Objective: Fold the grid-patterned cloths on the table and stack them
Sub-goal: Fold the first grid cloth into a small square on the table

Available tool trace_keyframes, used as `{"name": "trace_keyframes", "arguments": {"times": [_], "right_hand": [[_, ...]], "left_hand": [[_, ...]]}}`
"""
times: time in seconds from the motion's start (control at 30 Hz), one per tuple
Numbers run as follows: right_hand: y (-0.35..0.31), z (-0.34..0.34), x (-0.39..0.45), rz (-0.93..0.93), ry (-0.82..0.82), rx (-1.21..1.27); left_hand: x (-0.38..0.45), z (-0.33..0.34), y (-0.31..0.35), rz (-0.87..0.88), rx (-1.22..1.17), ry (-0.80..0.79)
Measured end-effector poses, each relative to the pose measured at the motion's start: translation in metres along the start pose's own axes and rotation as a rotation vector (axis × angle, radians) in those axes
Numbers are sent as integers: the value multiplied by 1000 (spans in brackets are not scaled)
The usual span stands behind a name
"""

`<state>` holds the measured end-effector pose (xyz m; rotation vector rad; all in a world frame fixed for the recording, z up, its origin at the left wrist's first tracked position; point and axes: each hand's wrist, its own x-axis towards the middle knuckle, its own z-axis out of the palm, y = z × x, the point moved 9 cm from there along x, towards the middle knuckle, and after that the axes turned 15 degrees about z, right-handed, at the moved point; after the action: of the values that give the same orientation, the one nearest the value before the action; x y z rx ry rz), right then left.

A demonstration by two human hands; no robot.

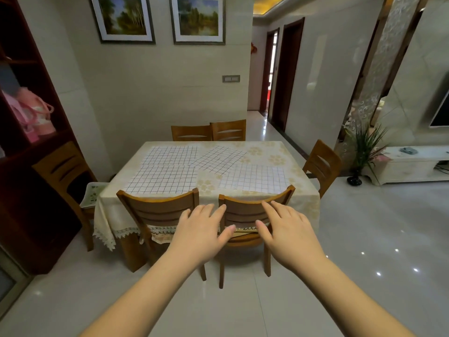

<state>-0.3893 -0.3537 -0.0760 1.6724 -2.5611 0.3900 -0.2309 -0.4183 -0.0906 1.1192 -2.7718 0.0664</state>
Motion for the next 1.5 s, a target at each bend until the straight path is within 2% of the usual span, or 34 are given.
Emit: {"name": "trace_keyframes", "arguments": {"times": [0.27,0.53,0.77,0.97,1.23,1.5], "right_hand": [[-7,30,78,57,-15,-24],[14,75,168,54,-66,-3],[52,117,262,39,-152,42],[68,149,336,4,-235,58],[57,204,414,-35,-317,40],[42,264,498,-14,-369,-33]], "left_hand": [[77,27,-45,67,-15,2],[167,69,-68,64,-25,-34],[275,115,-83,-3,-49,-108],[332,152,-107,-74,-81,-130],[388,203,-153,-127,-133,-169],[456,259,-206,-96,-195,-192]]}}
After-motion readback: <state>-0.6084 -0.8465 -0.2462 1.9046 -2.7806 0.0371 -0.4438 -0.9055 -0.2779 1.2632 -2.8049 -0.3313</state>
